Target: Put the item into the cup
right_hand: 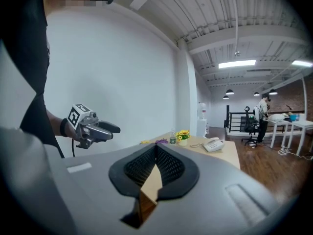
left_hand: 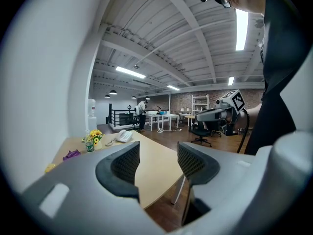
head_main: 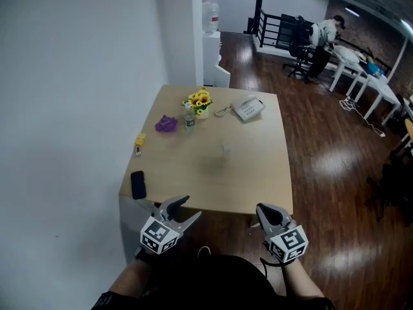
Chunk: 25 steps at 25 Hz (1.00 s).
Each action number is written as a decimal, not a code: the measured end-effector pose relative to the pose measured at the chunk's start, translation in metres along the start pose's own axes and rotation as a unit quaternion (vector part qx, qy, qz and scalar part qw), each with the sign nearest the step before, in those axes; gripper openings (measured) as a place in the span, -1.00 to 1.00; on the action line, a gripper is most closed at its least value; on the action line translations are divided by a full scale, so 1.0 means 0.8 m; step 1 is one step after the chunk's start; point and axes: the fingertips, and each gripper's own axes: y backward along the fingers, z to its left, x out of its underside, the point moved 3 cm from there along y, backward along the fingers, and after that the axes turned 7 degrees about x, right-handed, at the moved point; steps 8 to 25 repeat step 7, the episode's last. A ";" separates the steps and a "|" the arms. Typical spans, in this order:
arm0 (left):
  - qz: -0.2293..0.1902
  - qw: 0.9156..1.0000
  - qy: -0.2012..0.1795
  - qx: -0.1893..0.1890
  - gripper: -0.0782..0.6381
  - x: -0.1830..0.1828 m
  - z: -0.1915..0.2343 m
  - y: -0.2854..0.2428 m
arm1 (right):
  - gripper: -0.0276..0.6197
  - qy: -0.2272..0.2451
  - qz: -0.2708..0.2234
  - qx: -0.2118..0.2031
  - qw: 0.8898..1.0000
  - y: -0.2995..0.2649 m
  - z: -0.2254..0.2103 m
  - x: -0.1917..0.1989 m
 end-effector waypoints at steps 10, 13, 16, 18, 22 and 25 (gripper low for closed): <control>-0.002 1.000 -0.001 -0.002 -0.12 0.000 0.006 0.003 | -0.89 0.000 -0.008 -0.001 1.000 0.000 0.002 -0.002; -0.002 1.000 -0.001 -0.002 -0.12 0.000 0.006 0.003 | -0.89 0.000 -0.008 -0.001 1.000 0.000 0.002 -0.002; -0.002 1.000 -0.001 -0.002 -0.12 0.000 0.006 0.003 | -0.89 0.000 -0.008 -0.001 1.000 0.000 0.002 -0.002; -0.002 1.000 -0.001 -0.002 -0.12 0.000 0.006 0.003 | -0.89 0.000 -0.008 -0.001 1.000 0.000 0.002 -0.002; -0.002 1.000 -0.001 -0.002 -0.12 0.000 0.006 0.003 | -0.89 0.000 -0.008 -0.001 1.000 0.000 0.002 -0.002; -0.002 1.000 -0.001 -0.002 -0.12 0.000 0.006 0.003 | -0.89 0.000 -0.008 -0.001 1.000 0.000 0.002 -0.002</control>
